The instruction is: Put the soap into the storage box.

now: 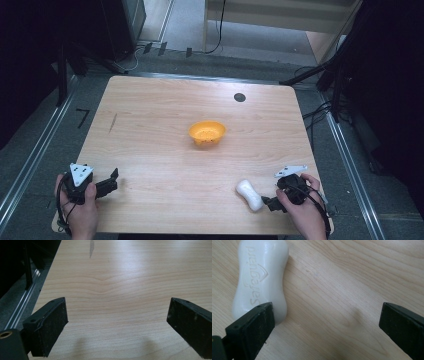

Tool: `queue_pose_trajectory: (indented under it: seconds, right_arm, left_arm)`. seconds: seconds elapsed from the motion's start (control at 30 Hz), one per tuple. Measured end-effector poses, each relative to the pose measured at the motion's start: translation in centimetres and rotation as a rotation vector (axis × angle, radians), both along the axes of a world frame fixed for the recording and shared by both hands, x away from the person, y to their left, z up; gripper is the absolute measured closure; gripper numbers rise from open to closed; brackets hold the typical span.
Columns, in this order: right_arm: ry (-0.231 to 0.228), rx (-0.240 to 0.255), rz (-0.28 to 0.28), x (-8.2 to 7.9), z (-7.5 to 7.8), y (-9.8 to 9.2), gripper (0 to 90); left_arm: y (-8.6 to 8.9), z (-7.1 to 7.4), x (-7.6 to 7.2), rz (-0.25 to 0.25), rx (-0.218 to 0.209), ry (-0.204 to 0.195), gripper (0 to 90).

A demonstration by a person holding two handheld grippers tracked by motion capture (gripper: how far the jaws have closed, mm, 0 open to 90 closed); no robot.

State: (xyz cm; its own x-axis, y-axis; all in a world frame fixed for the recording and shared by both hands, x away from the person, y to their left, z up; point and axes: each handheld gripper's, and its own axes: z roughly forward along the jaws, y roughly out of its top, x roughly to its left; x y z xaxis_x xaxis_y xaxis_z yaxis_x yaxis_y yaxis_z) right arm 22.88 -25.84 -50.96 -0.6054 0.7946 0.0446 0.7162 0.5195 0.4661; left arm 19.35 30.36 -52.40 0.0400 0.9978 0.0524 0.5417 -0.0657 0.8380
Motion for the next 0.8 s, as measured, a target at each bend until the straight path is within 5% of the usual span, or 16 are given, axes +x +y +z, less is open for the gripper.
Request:
queue_pose_trajectory:
  seconds: [0.8]
  right_arm:
    - [-0.005,0.054,0.024,0.2,1.1,2.8,0.0]
  left_arm:
    - [-0.1,0.0,0.2,0.0,0.004,0.015,2.3]
